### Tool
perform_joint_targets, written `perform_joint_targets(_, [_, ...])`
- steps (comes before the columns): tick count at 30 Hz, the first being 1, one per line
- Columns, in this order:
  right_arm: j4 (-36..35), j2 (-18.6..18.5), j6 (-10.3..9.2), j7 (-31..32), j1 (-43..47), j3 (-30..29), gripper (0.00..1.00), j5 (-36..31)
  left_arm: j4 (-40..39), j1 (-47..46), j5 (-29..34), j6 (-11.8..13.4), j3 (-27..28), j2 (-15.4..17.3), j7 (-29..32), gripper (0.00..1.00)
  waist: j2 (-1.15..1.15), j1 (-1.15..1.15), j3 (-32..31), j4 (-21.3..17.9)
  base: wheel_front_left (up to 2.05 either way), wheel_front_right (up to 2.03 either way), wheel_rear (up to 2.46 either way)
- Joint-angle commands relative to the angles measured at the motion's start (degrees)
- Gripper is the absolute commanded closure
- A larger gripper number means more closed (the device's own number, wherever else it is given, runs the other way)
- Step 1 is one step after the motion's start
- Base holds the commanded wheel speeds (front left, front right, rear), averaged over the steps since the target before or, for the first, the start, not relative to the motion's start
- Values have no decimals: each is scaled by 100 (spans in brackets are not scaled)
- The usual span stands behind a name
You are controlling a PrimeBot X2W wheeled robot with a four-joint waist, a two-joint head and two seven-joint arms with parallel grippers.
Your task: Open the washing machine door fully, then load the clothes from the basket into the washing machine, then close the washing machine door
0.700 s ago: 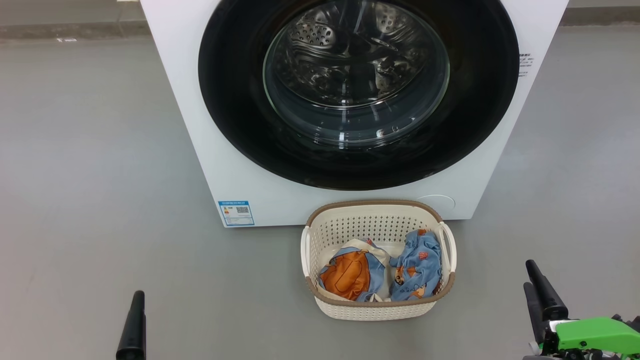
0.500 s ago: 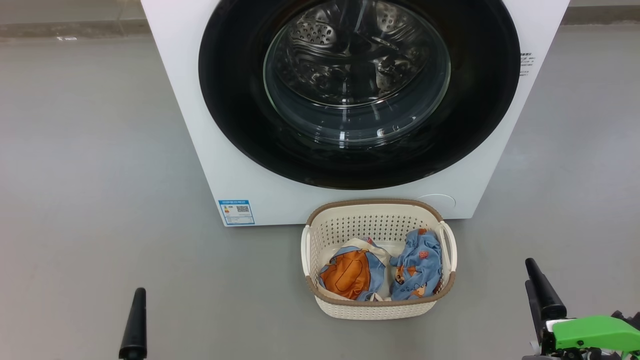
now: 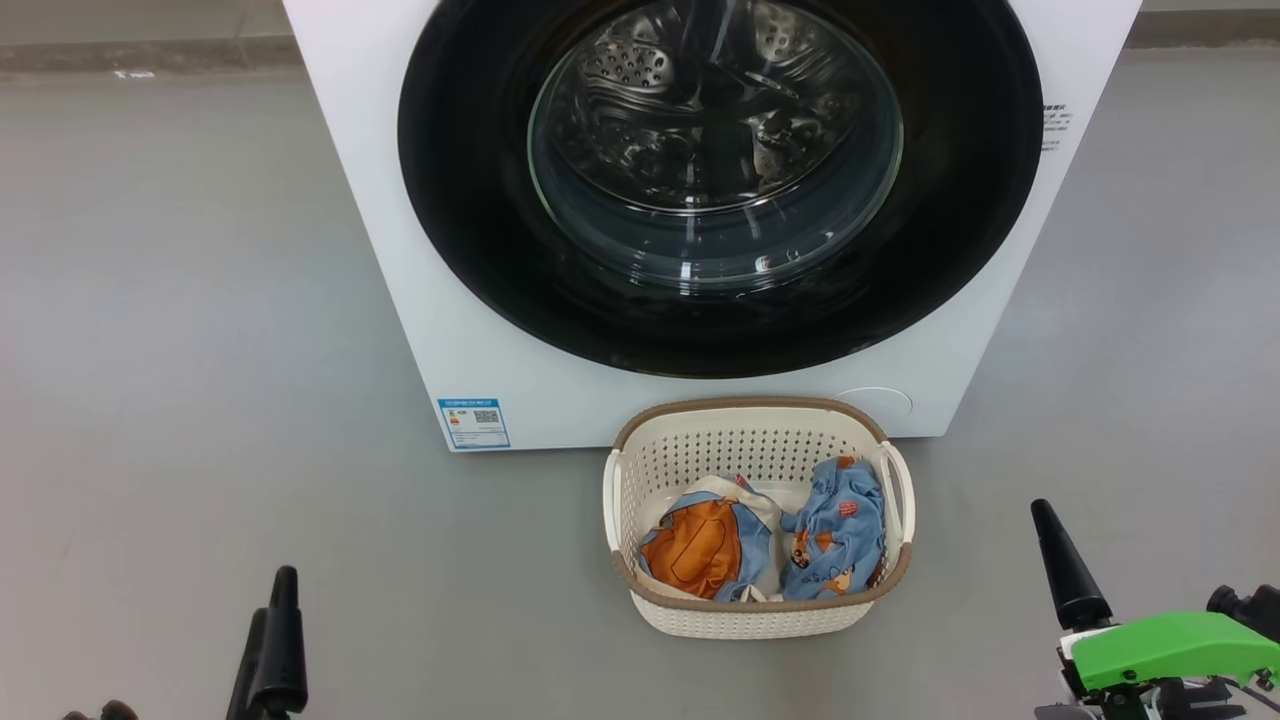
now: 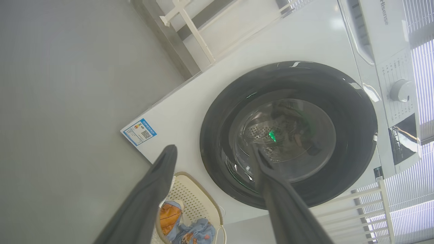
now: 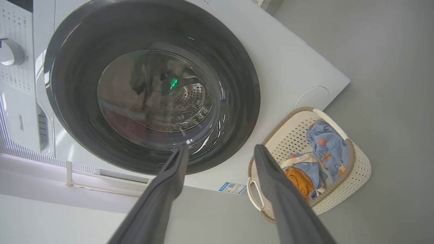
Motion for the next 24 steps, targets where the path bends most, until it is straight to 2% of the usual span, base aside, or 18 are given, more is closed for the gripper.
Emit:
perform_joint_targets(1, [-148,-118,15,-61,-267,72,0,-143,-206,-209,164,1,81,79,-63,0,0,0,-5,1,0,0,0])
perform_joint_targets(11, [-107,-235,18,-246,-303,293,0,-1112,-232,-195,1113,1,63,68,-249,0,0,0,-6,13,0,0,0])
perform_joint_targets(24, [-78,-343,21,-465,-362,519,0,-1942,-282,-236,2046,1,39,76,-468,0,0,0,69,40,0,0,0])
